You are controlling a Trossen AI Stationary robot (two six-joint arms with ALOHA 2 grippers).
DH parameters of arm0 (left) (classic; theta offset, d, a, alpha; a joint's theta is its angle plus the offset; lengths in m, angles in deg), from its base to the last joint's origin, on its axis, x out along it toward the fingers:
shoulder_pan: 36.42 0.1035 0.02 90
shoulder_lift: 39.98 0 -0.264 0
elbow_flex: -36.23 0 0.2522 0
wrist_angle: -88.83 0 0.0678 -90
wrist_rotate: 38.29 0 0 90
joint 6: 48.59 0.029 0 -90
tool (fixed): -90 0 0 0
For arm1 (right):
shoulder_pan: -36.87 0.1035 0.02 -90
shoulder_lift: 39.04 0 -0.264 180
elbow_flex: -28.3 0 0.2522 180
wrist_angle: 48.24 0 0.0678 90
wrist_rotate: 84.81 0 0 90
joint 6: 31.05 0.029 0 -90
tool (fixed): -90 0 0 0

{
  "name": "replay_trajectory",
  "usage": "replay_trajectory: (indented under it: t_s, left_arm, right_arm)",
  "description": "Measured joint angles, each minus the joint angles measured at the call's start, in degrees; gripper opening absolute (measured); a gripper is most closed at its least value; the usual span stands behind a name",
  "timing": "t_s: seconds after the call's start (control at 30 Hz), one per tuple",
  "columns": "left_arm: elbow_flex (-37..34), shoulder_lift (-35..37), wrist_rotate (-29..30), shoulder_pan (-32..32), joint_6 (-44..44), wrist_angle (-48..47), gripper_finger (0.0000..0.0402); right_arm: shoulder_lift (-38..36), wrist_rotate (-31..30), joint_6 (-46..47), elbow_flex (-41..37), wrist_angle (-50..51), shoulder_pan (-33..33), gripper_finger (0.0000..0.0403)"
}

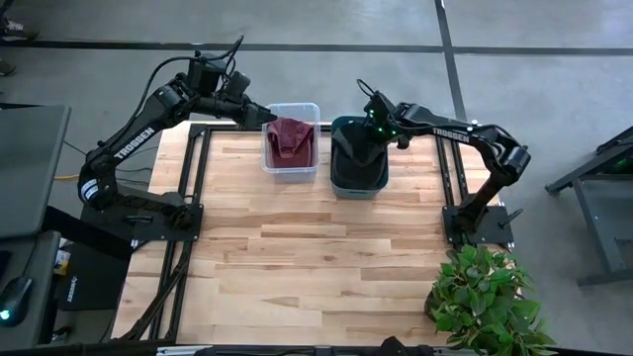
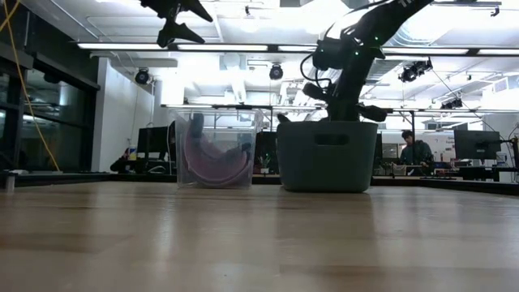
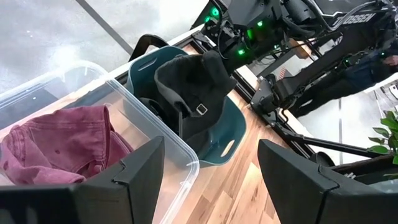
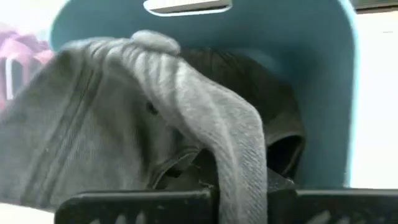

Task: Pick & Place hat
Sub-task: Put the black cap into the green bin

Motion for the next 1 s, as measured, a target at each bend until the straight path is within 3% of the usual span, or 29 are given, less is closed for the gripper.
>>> replay_trajectory:
  t_s: [0.2, 0.5, 0.6, 1.0]
  left_arm:
    - [0.0, 0.0, 0.2, 0.0, 0.0, -0.9, 0.0241]
    - [0.0, 0.0, 0.3, 0.0, 0.0, -1.8, 0.0241]
    - [0.0, 0.0, 0.3, 0.0, 0.0, -1.9, 0.0241]
    - [0.0, 0.0, 0.4, 0.0, 0.0, -2.8, 0.0241]
  right_arm:
    - [0.0, 0.1, -3.9, 0.0, 1.0, 0.0, 0.0029]
    - [0.0, 3.1, -7.8, 0.4, -1.0, 0.0, 0.0165]
    - [0.0, 3.1, -10.2, 1.6, -1.0, 0.0, 0.0193]
    - [0.0, -0.2, -17.0, 11.0, 3.8, -0.9, 0.0180]
